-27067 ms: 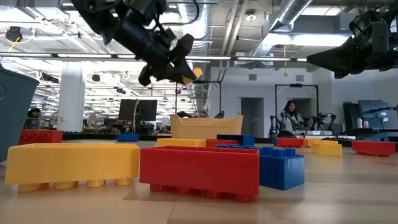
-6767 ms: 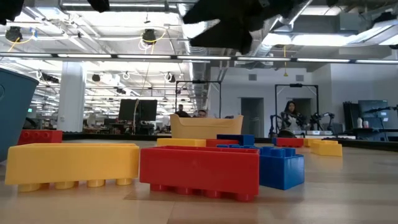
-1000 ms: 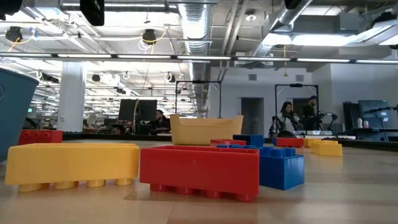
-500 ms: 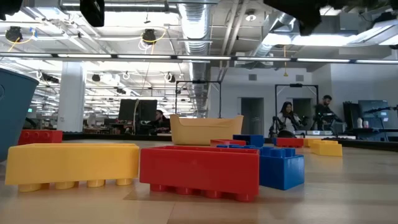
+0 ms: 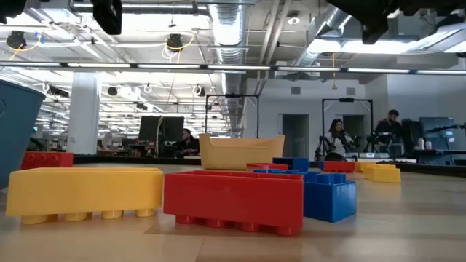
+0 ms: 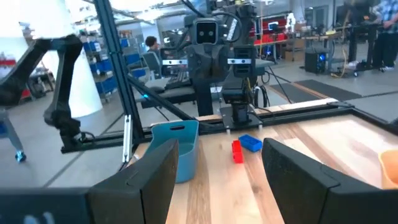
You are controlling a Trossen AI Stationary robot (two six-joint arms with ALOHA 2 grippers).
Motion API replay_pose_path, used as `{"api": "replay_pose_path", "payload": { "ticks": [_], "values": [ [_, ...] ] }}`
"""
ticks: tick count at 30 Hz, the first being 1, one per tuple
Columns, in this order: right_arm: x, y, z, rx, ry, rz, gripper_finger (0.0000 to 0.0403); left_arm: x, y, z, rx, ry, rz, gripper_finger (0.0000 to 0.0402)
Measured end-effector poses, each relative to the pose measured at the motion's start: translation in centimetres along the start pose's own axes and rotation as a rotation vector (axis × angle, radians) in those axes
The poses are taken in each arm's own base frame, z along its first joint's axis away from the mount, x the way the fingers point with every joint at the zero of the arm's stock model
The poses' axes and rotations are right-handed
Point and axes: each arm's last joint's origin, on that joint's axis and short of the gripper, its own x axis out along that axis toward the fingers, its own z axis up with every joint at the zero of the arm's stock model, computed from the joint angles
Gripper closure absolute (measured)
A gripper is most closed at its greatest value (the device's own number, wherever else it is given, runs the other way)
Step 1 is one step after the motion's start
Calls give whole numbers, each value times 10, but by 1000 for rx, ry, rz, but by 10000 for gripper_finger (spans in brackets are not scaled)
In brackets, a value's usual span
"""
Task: Sort & place blocks by color
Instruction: Put the blue game piece into the blue bin
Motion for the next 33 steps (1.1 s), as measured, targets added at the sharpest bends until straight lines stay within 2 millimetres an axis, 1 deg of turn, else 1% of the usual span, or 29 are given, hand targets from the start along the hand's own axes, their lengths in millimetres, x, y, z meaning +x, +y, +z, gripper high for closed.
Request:
{"api": "replay_pose_path", "payload": {
  "ticks": [3, 6, 9, 11, 15, 19, 23, 30, 33],
  "values": [
    [0, 0, 0, -27, 4, 1, 150, 1, 1, -2, -8, 20, 16, 391],
    [0, 1, -1, -16, 11, 25, 150, 1, 4, -6, -38, 54, 30, 377],
    [0, 1, -2, -16, 18, 32, 150, 1, 9, -10, -54, 109, 55, 348],
    [-1, 2, -2, -20, 25, 34, 150, 0, 15, -9, -73, 152, 86, 323],
    [0, 0, -3, -28, 27, 28, 150, -5, 28, 4, -93, 318, 192, 274],
    [0, -2, 2, -28, 9, 37, 150, -14, 39, 19, -115, 513, 283, 241],
    [-2, -4, 7, -23, -3, 60, 150, -24, 49, 25, -137, 701, 365, 228],
    [-5, -6, 10, -29, 8, 57, 150, -51, 69, 9, -175, 1061, 579, 227],
    [-5, -6, 9, -33, 16, 56, 149, -57, 73, 6, -153, 1151, 629, 227]
  ]
}}
